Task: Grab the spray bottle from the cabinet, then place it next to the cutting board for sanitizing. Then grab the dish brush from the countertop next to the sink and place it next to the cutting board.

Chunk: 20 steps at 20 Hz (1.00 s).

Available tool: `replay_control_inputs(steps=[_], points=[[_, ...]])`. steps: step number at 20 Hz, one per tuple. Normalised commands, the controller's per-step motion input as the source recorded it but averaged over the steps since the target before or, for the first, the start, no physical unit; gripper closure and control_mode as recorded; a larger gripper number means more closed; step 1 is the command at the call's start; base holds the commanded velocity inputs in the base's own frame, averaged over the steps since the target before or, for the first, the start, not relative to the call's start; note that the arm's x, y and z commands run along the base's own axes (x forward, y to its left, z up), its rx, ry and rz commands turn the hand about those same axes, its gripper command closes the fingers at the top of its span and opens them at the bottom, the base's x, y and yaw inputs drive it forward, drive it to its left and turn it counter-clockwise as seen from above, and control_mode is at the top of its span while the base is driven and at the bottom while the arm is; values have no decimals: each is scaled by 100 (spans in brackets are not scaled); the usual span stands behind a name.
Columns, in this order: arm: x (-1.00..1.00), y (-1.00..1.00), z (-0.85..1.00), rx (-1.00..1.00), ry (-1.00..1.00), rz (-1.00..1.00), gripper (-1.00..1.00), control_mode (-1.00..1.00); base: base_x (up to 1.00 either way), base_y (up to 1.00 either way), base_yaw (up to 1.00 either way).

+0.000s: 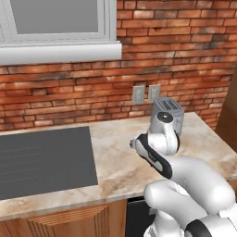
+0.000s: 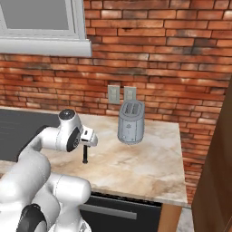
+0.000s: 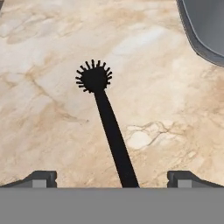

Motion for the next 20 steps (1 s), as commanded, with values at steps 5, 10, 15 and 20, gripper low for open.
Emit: replay_control_inputs(steps=[5, 10, 15, 20], points=[[23, 0, -36, -1, 1, 11, -100, -100, 0, 0, 0], [18, 0, -33, 0, 0, 12, -100, -100, 0, 0, 0], [6, 1, -29, -1, 0, 9, -100, -100, 0, 0, 0], [1, 9, -28, -5, 0, 6, -100, -100, 0, 0, 0]])
